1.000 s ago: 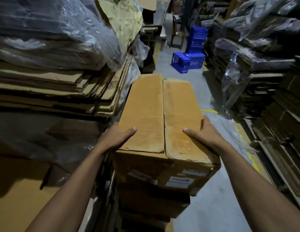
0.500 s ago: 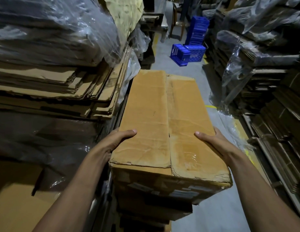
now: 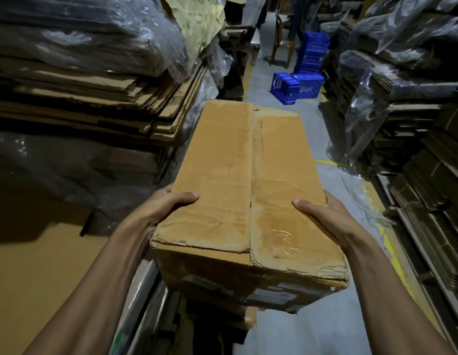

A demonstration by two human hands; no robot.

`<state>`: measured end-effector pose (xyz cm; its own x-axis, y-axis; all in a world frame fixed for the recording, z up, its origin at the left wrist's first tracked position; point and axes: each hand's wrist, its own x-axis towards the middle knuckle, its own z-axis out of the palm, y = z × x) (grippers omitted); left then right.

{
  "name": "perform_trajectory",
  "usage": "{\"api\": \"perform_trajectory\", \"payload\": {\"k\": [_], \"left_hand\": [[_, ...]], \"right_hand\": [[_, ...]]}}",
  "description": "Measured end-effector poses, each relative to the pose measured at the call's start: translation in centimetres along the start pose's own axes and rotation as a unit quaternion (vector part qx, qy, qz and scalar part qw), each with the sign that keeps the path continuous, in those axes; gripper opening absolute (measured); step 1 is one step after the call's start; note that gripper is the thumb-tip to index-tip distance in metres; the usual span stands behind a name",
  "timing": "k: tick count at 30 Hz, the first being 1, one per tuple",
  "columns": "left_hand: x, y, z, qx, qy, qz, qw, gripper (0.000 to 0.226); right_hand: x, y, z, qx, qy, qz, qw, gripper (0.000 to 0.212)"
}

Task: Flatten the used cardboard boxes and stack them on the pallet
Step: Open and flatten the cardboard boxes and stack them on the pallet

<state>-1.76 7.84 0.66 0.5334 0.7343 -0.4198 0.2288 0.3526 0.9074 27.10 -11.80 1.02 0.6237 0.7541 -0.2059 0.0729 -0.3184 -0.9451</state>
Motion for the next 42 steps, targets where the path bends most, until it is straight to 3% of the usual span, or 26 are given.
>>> {"api": "perform_trajectory", "payload": {"k": [4, 10, 17, 25, 31, 38, 42], "left_hand": [[-7.4, -2.9, 2.3, 0.01, 0.036, 0.021, 0.999, 0.025], [-18.3, -8.1, 4.5, 0.035, 0.064, 0.038, 0.997, 0.02], [-28.2, -13.6, 5.2, 0.04, 0.057, 0.03, 0.997, 0.034], [-37.0, -21.2, 1.7, 0.065, -0.035, 0.052, 0.996, 0.042], [-43.4, -26.5, -1.1, 0.086, -0.063, 0.045, 0.993, 0.047], [-49.8, -32.7, -2.0, 0.088, -0.096, -0.032, 0.991, 0.045], [-52.4, -37.2, -1.8, 0.101, -0.117, -0.091, 0.984, 0.071]], "right_hand": [[-6.6, 2.5, -1.6, 0.019, -0.015, -0.016, 1.0, 0.039], [-16.8, 6.3, -3.7, 0.018, -0.024, -0.031, 0.999, 0.045], [-28.3, 10.7, -4.0, 0.01, 0.0, -0.021, 1.0, 0.053], [-43.1, 15.3, -0.3, 0.003, 0.083, 0.0, 0.997, 0.055], [-54.4, 18.3, 2.7, 0.018, 0.128, 0.037, 0.991, 0.052], [-64.5, 23.2, 4.6, 0.034, 0.13, 0.1, 0.986, 0.05], [-69.0, 27.2, 5.0, 0.038, 0.116, 0.139, 0.983, 0.048]]}}
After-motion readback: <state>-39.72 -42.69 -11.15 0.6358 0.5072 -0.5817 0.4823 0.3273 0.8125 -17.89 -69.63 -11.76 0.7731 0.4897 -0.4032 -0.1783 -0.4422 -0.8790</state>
